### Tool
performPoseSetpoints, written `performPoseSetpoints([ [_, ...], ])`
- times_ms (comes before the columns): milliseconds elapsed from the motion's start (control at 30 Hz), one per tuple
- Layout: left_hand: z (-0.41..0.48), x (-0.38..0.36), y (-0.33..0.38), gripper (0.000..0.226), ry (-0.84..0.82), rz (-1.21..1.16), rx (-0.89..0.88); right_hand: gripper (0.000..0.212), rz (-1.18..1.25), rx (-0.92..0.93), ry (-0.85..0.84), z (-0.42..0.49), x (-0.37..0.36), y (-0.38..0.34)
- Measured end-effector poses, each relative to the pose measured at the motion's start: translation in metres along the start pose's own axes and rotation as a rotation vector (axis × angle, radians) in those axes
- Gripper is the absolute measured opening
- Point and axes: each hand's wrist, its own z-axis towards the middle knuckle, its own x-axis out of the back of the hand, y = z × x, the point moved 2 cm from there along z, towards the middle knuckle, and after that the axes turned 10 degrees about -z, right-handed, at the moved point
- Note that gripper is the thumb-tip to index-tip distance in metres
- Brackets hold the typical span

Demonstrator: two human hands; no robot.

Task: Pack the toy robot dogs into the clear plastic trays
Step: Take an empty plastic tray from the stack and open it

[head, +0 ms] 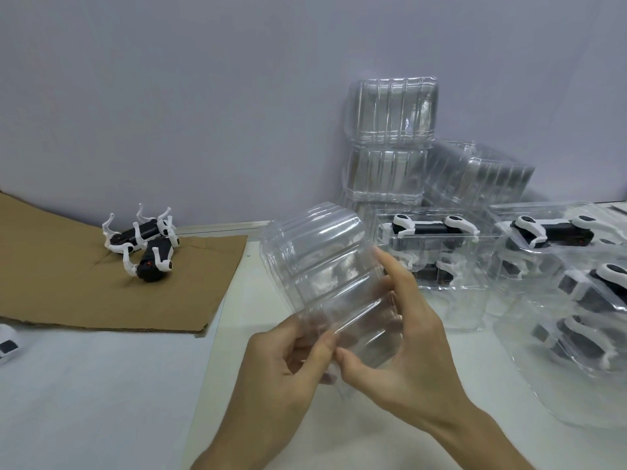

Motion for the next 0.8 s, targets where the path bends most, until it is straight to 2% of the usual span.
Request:
performPoseSetpoints([
  [367,-0.001,-0.001,0.002,0.017,0.008,0.092,-0.105,0.098,-0.127,0.081,0.133,0.001,0.006,0.003],
  [533,-0.001,0.013,0.006,0.022,0.056,0.119,-0.157,0.092,-0.033,0.003,0.201,0.006,0.015,0.008],
  [600,0.002,0.027,0.011,0.025,0.146,0.064,-0.171,0.090,0.062,-0.061,0.223,0.009,0.023,0.013],
  [667,0.009,0.048,0.016,0.019,0.297,-0.111,-0.148,0.087,0.160,-0.113,0.256,0.012,0.031,0.017],
  [800,0.023,0.087,0.012,0.022,0.604,-0.412,0.088,0.091,0.332,-0.168,0.258,0.013,0.034,0.016],
])
